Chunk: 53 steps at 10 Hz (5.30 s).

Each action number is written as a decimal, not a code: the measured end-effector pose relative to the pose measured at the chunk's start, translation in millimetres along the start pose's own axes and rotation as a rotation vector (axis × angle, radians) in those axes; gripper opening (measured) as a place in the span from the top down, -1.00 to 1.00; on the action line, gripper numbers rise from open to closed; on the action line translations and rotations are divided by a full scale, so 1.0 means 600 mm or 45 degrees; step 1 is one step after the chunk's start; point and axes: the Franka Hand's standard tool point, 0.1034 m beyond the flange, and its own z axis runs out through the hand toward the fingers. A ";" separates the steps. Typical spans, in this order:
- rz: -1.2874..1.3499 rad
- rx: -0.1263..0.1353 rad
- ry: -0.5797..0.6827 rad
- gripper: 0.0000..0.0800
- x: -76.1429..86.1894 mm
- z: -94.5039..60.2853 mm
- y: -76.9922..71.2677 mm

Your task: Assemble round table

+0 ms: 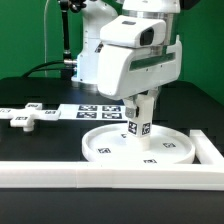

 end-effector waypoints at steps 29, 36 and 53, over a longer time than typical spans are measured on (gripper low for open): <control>3.200 0.417 -0.055 -0.02 0.001 0.003 0.000; 2.736 0.370 -0.040 -0.62 0.013 -0.001 -0.010; 0.648 0.091 0.128 -0.62 0.022 -0.008 -0.006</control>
Offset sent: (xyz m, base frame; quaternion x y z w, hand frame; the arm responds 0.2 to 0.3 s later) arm -0.0029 -0.0079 0.0011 0.0468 0.0322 0.2775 0.9591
